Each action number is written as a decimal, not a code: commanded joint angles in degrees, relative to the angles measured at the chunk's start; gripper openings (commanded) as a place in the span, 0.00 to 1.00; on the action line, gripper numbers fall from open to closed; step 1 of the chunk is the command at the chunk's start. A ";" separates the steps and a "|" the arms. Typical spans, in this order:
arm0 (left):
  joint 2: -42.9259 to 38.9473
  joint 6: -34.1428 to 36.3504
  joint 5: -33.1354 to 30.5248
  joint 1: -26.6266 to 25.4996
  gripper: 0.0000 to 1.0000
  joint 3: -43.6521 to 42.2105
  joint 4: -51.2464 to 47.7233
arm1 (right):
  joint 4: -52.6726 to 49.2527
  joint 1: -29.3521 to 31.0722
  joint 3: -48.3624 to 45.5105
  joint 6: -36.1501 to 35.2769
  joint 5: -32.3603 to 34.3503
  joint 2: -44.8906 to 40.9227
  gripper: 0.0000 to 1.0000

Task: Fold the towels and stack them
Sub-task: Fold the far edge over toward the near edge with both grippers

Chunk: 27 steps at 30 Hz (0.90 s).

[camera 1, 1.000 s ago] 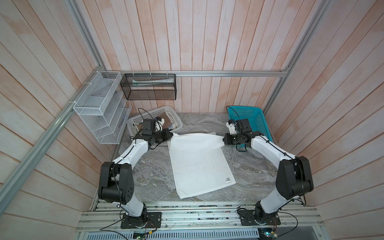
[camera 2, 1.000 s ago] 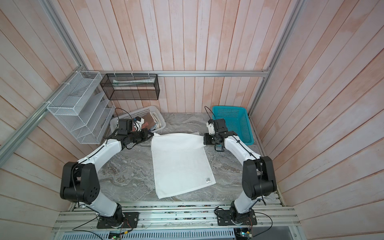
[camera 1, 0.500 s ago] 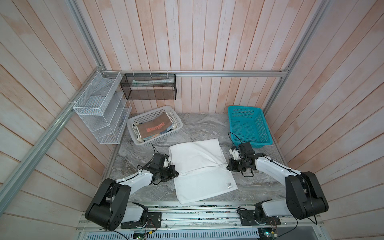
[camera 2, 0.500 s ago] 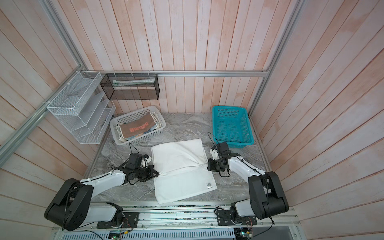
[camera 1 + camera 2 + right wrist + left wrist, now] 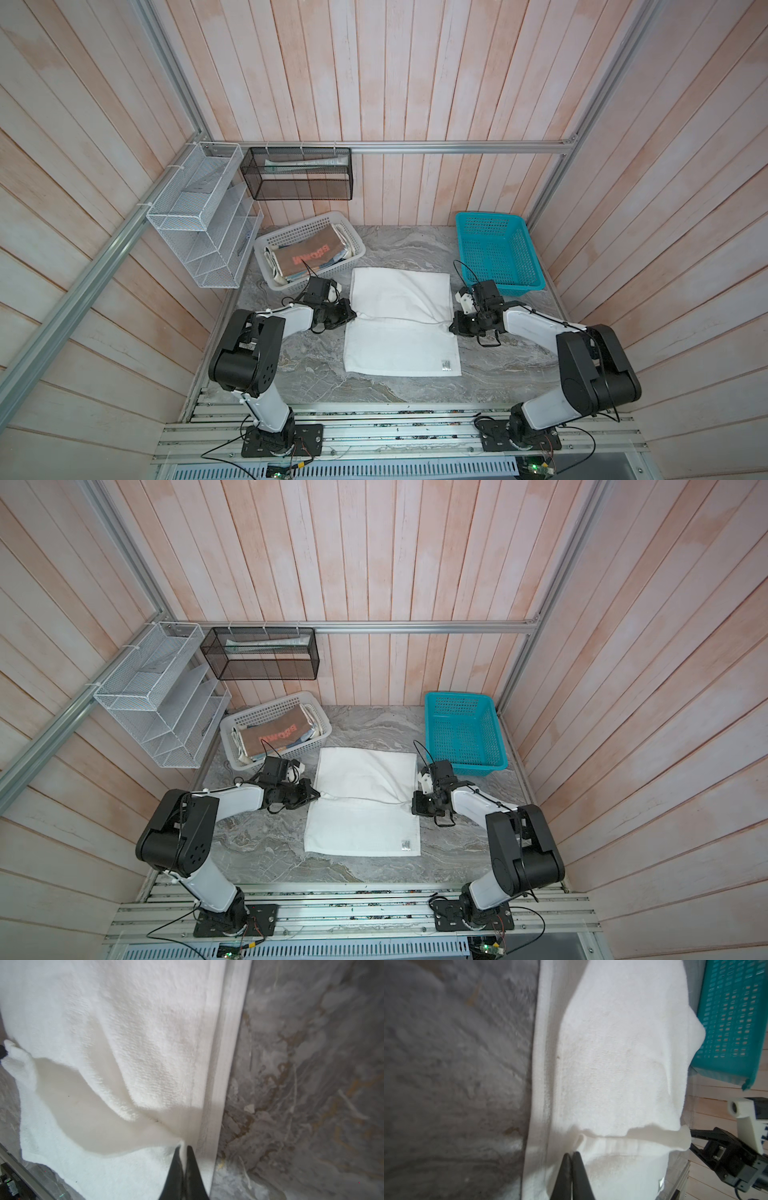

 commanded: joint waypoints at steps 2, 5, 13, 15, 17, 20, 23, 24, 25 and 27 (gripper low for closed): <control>-3.79 7.92 -2.39 1.01 0.00 7.89 -10.22 | -6.14 -0.02 7.55 -1.70 2.57 -2.65 0.00; -9.18 9.26 -2.77 1.31 0.00 9.16 -14.63 | -11.21 0.56 10.38 -2.83 3.65 -6.20 0.00; -24.36 5.20 -1.43 1.28 0.00 -2.98 -14.91 | -14.84 5.28 4.53 1.95 2.92 -15.60 0.00; -25.71 2.34 0.58 1.30 0.00 -9.01 -10.90 | -10.96 6.00 -1.16 4.96 0.18 -16.26 0.00; -25.53 0.06 2.22 1.18 0.00 -14.27 -7.29 | -5.62 6.27 -6.45 7.48 -3.12 -15.65 0.00; -24.44 -2.48 3.60 0.81 0.00 -20.24 -2.08 | -1.39 6.51 -9.81 8.24 -3.12 -12.99 0.00; -23.26 -3.27 4.00 0.71 0.00 -22.80 -0.01 | -1.58 6.48 -9.15 6.35 0.03 -10.94 0.00; -23.14 -2.99 3.96 0.66 0.00 -22.84 -0.55 | -2.68 6.49 -8.02 5.60 1.09 -10.38 0.00; -23.34 -2.55 3.86 0.69 0.00 -22.40 -1.61 | -4.25 6.47 -6.74 4.80 1.74 -10.12 0.00; -24.74 -1.88 3.21 0.66 0.00 -21.18 -4.06 | -6.74 6.47 -4.30 3.74 2.74 -10.52 0.00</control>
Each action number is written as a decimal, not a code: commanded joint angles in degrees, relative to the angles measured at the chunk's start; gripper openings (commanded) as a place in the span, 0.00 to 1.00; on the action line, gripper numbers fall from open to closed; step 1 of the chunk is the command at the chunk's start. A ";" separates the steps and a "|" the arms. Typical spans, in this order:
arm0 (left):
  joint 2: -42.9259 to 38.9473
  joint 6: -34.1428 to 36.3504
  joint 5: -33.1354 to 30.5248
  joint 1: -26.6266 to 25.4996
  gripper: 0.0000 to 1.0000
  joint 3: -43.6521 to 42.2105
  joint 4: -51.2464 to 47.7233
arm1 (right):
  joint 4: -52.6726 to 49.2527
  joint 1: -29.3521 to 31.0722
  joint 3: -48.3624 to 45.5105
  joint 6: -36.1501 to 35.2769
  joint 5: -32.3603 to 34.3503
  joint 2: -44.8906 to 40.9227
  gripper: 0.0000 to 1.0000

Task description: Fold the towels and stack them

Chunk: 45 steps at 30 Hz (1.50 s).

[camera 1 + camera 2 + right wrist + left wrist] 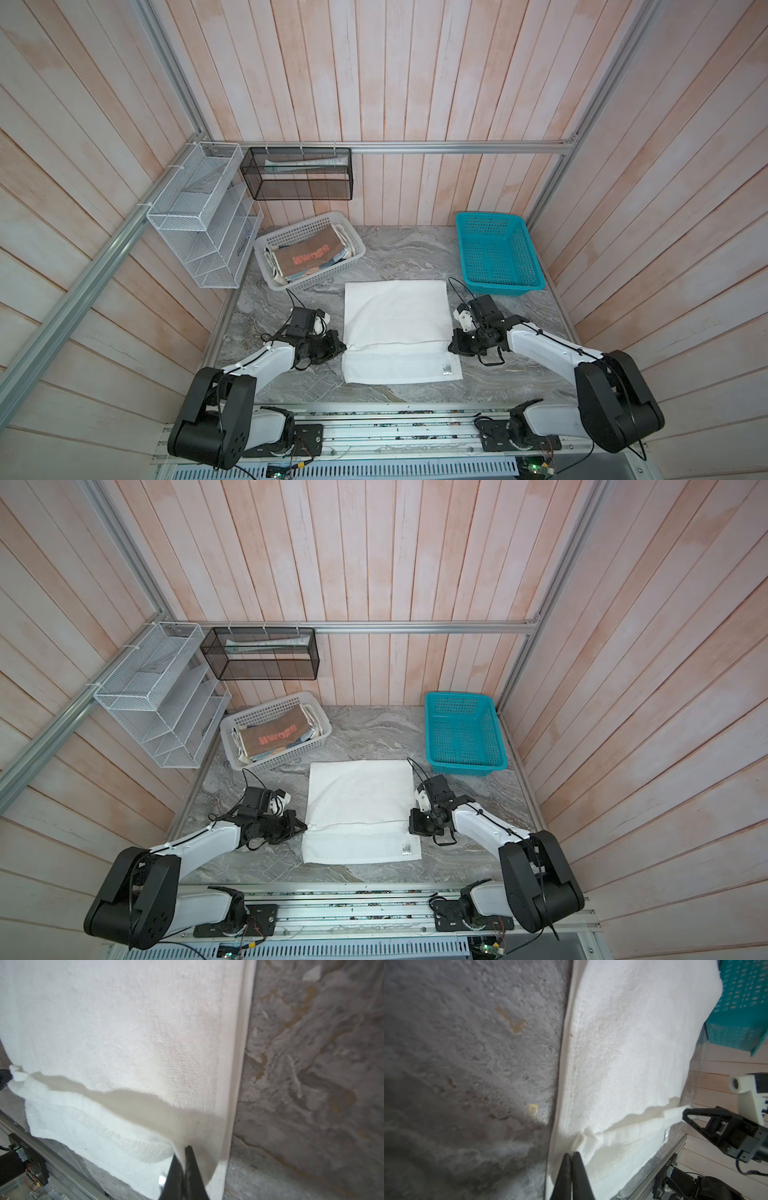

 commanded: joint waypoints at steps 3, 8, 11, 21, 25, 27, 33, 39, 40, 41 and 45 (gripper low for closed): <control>-5.36 0.75 -0.39 -0.10 0.00 4.62 -3.28 | -5.01 0.19 7.48 -2.85 4.64 -2.49 0.00; -11.99 1.48 -2.30 -0.22 0.00 9.42 -12.50 | -12.16 -0.05 12.35 -3.31 5.79 -7.19 0.00; -15.77 0.51 -3.97 -1.11 0.00 9.25 -16.35 | -13.78 -0.05 11.75 -1.86 4.57 -10.37 0.00; -19.51 -12.15 -1.90 -6.66 0.00 -6.43 -6.75 | -6.54 -0.04 0.11 3.43 -2.49 -10.37 0.00; -19.02 -14.86 -1.13 -6.69 0.13 -8.36 -3.41 | -8.29 0.09 0.13 3.12 -3.23 -8.60 0.17; -19.98 -14.00 -2.33 -6.68 0.19 -6.69 -6.32 | -9.83 0.07 1.24 3.02 -2.88 -9.85 0.25; -23.55 -10.40 -11.30 -6.69 0.30 1.15 -15.00 | -12.63 -0.31 5.51 2.84 2.55 -13.49 0.33; -13.61 -6.94 -10.90 -8.14 0.26 6.14 -11.00 | -7.38 0.85 7.40 2.18 0.66 -7.39 0.34; -11.00 -6.66 -11.28 -9.32 0.26 6.99 -10.04 | -6.05 2.02 8.01 2.43 0.66 -5.66 0.34; -8.36 -6.43 -11.76 -10.76 0.26 7.81 -9.29 | -4.44 3.58 8.50 2.67 0.67 -3.89 0.33; 0.45 -4.89 -14.09 -16.98 0.26 12.81 -9.67 | 3.02 10.18 10.30 3.17 -0.65 4.24 0.31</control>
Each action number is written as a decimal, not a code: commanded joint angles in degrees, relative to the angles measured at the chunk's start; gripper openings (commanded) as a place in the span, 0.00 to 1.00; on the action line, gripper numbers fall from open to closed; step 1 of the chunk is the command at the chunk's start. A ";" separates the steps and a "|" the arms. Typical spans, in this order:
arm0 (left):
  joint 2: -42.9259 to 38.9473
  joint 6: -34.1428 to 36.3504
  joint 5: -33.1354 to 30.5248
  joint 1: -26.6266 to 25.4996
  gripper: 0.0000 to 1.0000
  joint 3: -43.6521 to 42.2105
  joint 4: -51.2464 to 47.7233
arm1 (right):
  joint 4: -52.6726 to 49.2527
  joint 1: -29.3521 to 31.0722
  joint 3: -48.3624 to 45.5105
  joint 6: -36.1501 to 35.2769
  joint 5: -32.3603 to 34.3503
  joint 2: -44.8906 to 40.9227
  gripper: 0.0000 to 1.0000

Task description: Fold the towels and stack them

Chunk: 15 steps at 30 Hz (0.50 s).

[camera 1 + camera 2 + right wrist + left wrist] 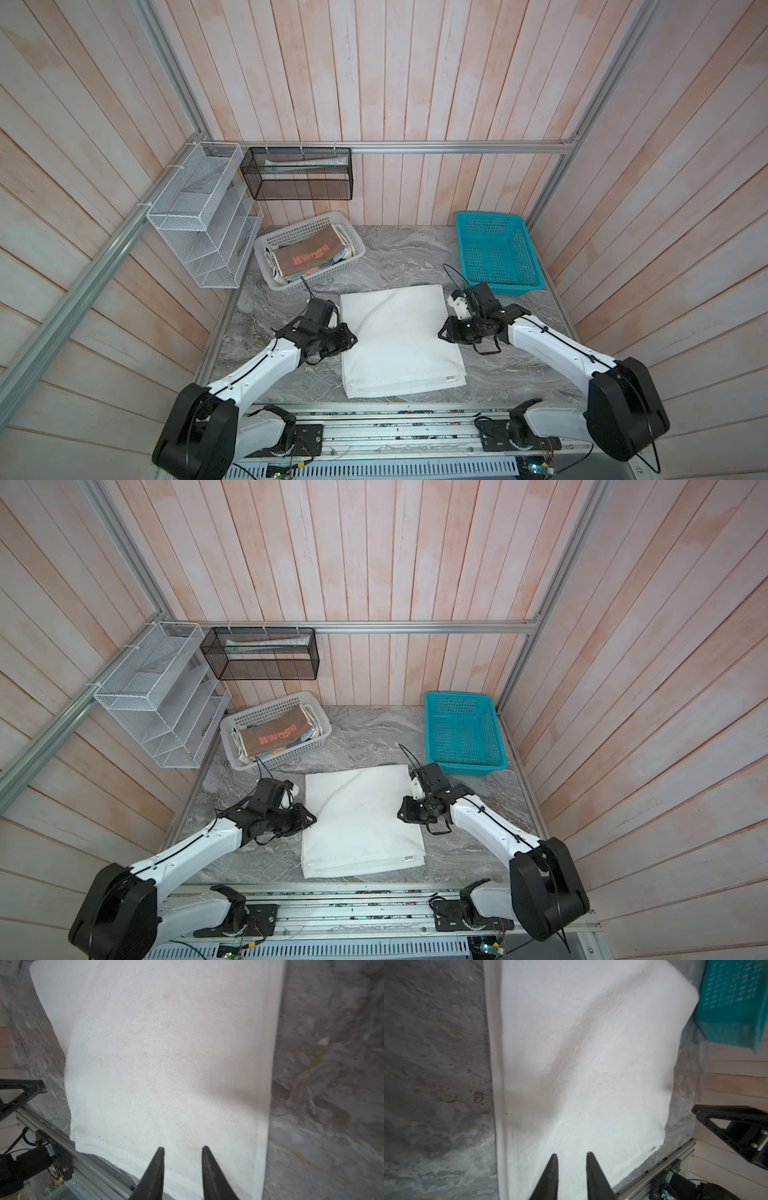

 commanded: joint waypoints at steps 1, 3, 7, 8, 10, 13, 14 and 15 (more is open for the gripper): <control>5.02 2.93 -3.71 -4.68 0.26 4.43 -0.42 | 8.10 5.08 2.79 0.01 -1.62 6.55 0.31; 7.14 2.75 -5.48 -7.55 0.26 4.98 -2.16 | 9.31 7.60 5.46 -0.43 -2.04 12.16 0.30; 6.07 -0.51 -7.23 -11.31 0.25 1.10 -1.78 | 9.37 10.70 11.00 -2.22 -1.21 22.41 0.28; 5.46 -1.30 -6.69 -11.34 0.25 -0.57 -0.27 | 9.61 10.69 11.65 -2.35 -0.98 24.42 0.28; 5.33 -1.78 -6.45 -11.27 0.25 -2.29 1.91 | 9.48 10.50 12.74 -2.73 0.32 27.38 0.26; 8.31 -0.42 -7.96 -10.12 0.26 -1.31 2.48 | 8.07 9.13 14.46 -3.88 2.63 30.41 0.24; 9.90 0.42 -7.58 -9.15 0.26 -0.47 2.66 | 7.56 8.47 15.06 -4.28 2.84 30.99 0.24; 11.14 1.13 -7.01 -8.16 0.26 0.32 3.00 | 7.00 7.93 15.74 -4.57 2.70 31.29 0.24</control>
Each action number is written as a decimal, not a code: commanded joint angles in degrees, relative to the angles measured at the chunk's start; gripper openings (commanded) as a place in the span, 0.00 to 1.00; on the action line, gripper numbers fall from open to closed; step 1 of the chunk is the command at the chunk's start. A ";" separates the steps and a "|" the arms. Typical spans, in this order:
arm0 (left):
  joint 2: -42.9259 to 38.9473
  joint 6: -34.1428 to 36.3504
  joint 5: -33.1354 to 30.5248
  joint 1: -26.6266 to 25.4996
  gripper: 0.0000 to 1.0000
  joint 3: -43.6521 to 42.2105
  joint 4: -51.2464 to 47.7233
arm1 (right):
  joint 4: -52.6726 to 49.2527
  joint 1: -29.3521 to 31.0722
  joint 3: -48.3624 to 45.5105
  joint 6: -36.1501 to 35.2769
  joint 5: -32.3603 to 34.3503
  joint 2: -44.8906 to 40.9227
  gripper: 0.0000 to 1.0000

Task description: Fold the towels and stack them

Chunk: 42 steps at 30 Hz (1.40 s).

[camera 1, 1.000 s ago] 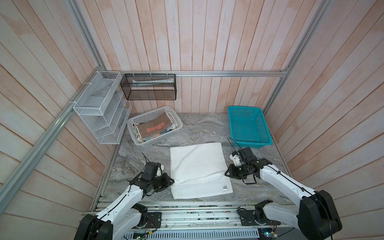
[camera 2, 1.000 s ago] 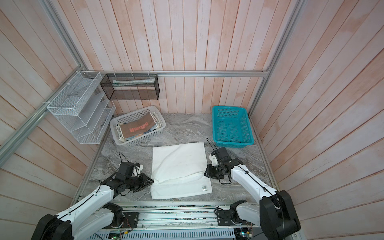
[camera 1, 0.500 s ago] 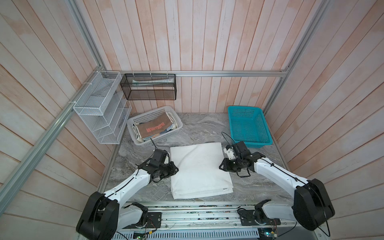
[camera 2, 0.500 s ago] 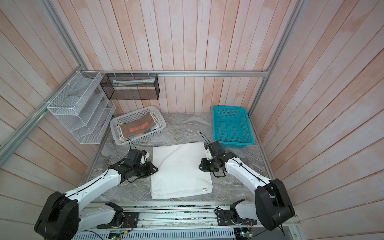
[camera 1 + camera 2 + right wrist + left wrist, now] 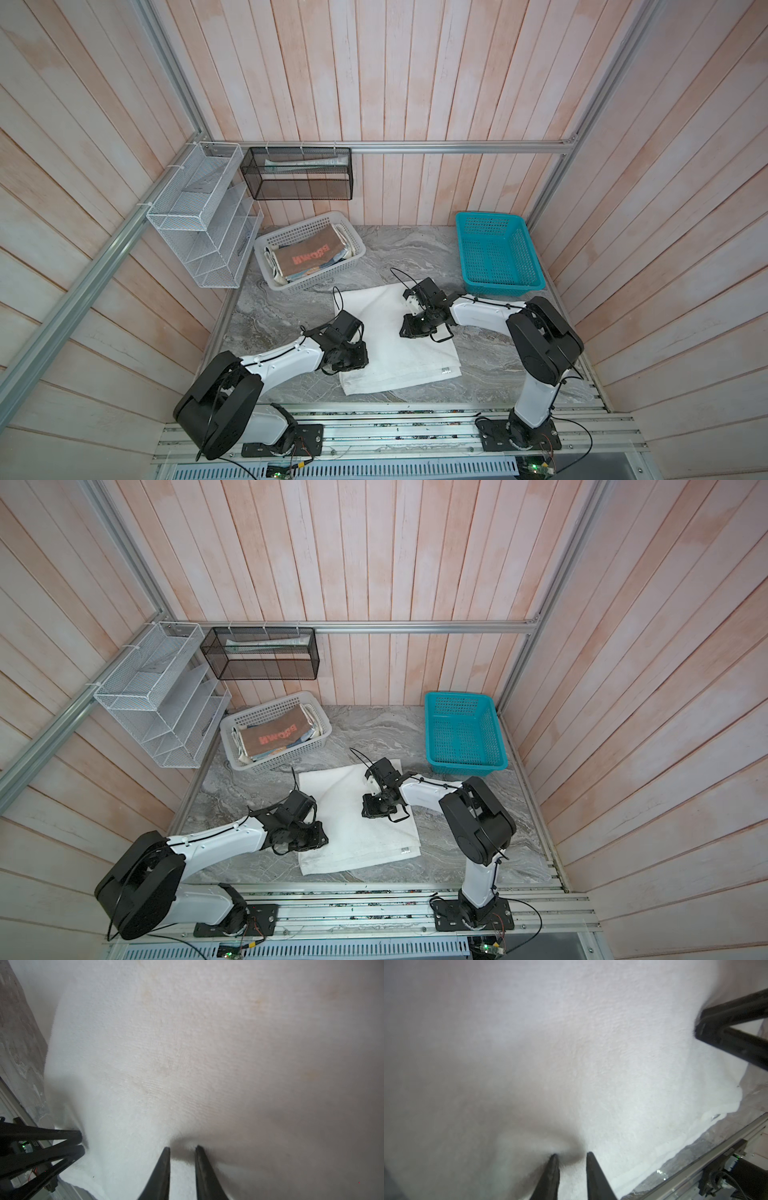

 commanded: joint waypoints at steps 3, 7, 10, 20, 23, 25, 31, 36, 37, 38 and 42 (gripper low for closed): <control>4.94 3.48 -1.40 4.56 0.25 5.10 0.14 | -5.47 -2.23 2.83 -3.53 4.70 2.40 0.23; 0.58 4.28 -5.63 5.78 0.25 8.20 -5.07 | -9.50 -2.41 3.68 -4.38 7.24 -3.45 0.25; -4.85 2.26 -7.38 7.85 0.29 6.70 -8.93 | -10.77 -4.22 -0.13 -3.22 8.15 -9.34 0.26; -17.24 -7.49 0.33 9.07 0.37 -5.15 -8.71 | -13.40 -14.05 -19.85 2.06 8.62 -29.49 0.34; -17.65 -8.44 1.50 9.00 0.37 -6.84 -8.28 | -13.17 -14.45 -22.30 4.33 8.89 -33.72 0.37; -17.50 -8.73 2.47 9.07 0.37 -7.66 -7.26 | -13.41 -14.63 -22.65 6.04 9.68 -35.13 0.39; -15.73 -9.02 4.83 9.07 0.37 -8.33 -4.90 | -15.52 -15.81 -24.88 8.28 11.72 -34.00 0.42; -15.06 -9.02 5.28 9.13 0.37 -8.72 -3.83 | -12.56 -15.74 -27.00 9.16 8.36 -32.95 0.42; -14.85 -9.02 5.46 9.14 0.37 -8.81 -3.69 | -12.24 -15.78 -27.23 9.28 8.02 -32.68 0.41; -14.62 -9.02 5.57 9.07 0.37 -8.89 -3.56 | -11.78 -15.79 -27.41 9.34 7.69 -32.49 0.42; -14.02 -8.89 5.31 9.08 0.41 -9.16 -3.77 | -10.96 -15.71 -28.35 9.50 6.97 -31.27 0.42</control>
